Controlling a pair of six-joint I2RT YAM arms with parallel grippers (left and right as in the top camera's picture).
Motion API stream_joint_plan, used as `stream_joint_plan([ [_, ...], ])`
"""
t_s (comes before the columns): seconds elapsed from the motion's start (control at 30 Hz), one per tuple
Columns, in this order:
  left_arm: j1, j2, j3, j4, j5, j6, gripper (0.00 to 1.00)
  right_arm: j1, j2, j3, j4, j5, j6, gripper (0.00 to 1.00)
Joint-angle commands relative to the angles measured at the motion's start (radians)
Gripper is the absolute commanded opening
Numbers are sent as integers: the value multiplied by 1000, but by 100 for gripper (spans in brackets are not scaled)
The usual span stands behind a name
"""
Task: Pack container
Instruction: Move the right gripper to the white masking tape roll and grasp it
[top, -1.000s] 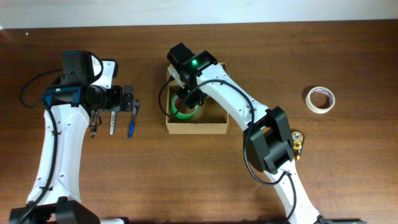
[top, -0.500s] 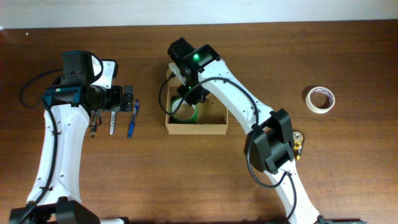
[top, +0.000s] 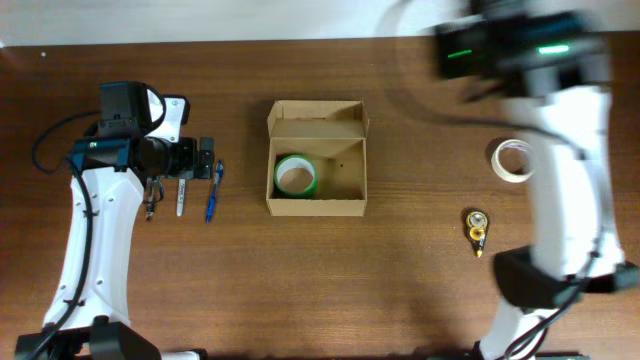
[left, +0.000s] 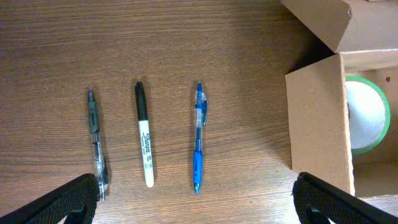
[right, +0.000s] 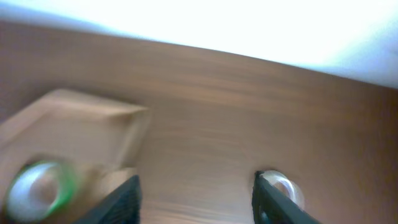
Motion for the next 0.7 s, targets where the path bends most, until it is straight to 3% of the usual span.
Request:
stream_joint_plan([
  [0.0, 4, 6, 22, -1, 0, 13, 99, -265, 42, -21, -88, -94, 222, 58],
  [0.13, 4, 6, 22, -1, 0, 13, 99, -443, 99, -122, -106, -143, 309, 56],
  [0.27, 4, 6, 22, -1, 0, 13, 99, -529, 131, -299, -20, -173, 326, 56],
  [0.5, 4, 6, 22, -1, 0, 13, 99, -550, 135, -682, 239, -187, 326, 57],
  [0.67, 4, 6, 22, -1, 0, 13, 99, -550, 135, -859, 399, -188, 328, 59],
])
